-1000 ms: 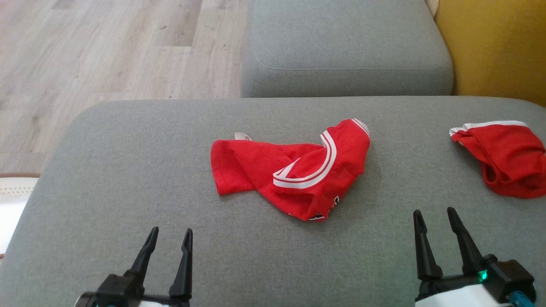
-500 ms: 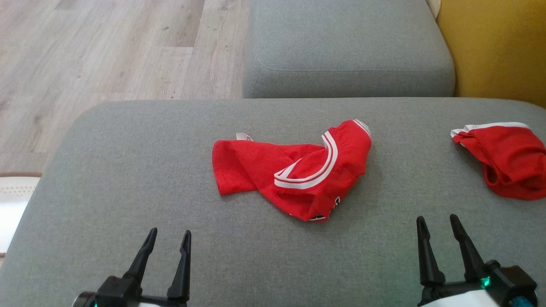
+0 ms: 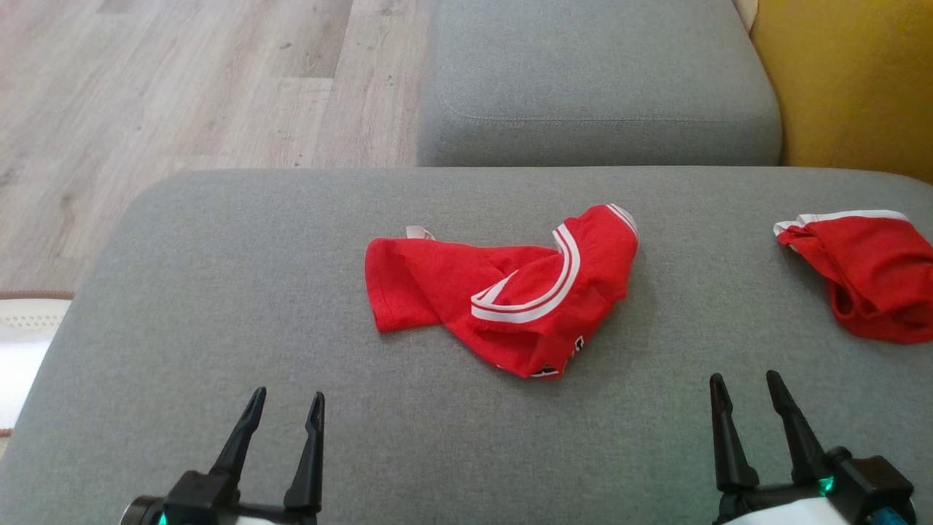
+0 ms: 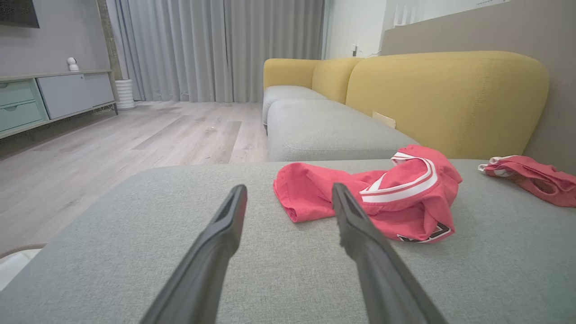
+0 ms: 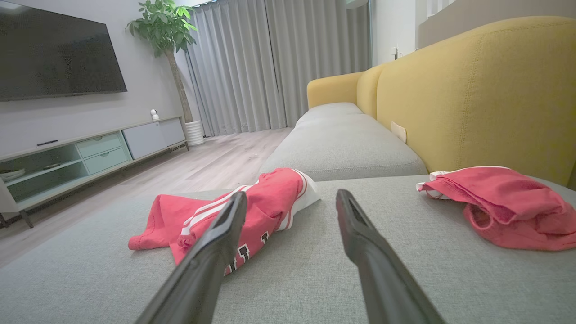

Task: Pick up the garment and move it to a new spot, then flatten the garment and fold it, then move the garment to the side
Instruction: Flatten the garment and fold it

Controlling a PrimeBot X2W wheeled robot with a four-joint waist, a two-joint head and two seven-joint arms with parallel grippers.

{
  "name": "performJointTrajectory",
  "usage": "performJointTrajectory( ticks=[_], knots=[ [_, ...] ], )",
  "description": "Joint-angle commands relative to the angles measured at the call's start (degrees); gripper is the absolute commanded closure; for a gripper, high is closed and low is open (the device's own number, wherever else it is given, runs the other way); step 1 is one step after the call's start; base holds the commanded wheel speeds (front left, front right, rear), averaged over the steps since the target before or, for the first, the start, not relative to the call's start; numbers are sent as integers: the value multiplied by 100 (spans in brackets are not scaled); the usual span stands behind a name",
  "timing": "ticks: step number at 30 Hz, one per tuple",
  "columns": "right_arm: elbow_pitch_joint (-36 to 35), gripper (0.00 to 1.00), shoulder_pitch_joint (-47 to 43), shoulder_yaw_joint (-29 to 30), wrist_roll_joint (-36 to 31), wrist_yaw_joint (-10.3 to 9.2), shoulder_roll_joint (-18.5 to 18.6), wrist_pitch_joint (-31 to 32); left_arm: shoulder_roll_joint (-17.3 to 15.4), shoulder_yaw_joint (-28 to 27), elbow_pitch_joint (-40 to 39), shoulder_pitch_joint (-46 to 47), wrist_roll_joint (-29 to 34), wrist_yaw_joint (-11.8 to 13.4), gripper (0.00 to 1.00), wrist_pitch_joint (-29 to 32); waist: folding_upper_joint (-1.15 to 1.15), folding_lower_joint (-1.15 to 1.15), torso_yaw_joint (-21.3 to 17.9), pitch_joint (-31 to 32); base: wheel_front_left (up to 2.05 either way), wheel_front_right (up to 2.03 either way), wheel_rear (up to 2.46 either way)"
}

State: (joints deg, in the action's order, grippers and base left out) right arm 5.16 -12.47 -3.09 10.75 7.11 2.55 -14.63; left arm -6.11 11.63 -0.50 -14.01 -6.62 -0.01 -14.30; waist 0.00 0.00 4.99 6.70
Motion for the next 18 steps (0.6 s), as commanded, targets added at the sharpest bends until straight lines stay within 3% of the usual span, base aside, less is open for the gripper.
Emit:
performJointTrajectory(
  ticks=[1,13,18],
  knots=[
    [-170,0,185,-143,-2,37,32,-37,55,-235,-156,243,58,-15,0,-70,0,0,5,3,0,0,0],
    [-200,0,184,-179,-29,37,32,-37,140,-313,-74,232,140,-147,0,-70,0,0,-2,-88,0,0,0],
    [-237,0,327,-160,-66,37,32,-37,112,-154,177,598,247,-352,0,-70,0,0,-89,-343,0,0,0]
  ],
)
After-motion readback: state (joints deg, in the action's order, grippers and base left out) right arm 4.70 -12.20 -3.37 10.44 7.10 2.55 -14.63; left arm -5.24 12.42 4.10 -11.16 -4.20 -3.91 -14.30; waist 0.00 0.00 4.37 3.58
